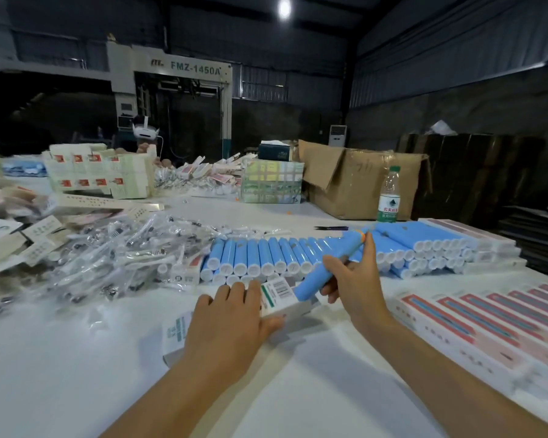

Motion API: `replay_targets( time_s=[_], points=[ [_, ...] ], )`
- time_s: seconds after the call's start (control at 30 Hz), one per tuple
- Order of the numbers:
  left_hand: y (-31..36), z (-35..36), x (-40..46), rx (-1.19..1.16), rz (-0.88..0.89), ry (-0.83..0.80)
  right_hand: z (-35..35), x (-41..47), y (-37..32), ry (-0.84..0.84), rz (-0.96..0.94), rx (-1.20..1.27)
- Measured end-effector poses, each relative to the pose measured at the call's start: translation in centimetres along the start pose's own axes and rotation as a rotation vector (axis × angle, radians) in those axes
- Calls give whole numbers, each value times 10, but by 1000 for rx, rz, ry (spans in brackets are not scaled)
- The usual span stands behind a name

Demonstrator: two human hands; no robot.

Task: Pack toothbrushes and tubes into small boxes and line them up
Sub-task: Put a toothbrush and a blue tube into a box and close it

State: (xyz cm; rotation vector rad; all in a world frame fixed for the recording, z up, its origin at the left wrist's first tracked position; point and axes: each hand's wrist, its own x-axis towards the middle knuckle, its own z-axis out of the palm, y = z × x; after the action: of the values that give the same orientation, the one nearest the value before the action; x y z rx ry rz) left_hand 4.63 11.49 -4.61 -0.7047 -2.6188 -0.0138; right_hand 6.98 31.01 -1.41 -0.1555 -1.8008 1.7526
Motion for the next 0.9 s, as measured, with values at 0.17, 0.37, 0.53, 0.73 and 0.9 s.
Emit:
replay_targets(
  time_s=[0.17, 0.37, 0.53, 0.73, 0.9],
  points=[
    [2, -3, -3, -42, -18, 17, -1, -4, 4, 162, 3, 142],
    [5, -5, -4, -52, -38, -6, 3, -9, 12, 194, 210, 105],
    [4, -7, -6, -75, -40, -16, 3, -20, 17, 146, 91, -132],
    [7, -8, -9, -101, -29, -61, -6, -13, 18, 215, 151, -77],
    [8, -10, -11, -63, 37, -126, 15, 5, 1, 41, -39, -261]
  ],
)
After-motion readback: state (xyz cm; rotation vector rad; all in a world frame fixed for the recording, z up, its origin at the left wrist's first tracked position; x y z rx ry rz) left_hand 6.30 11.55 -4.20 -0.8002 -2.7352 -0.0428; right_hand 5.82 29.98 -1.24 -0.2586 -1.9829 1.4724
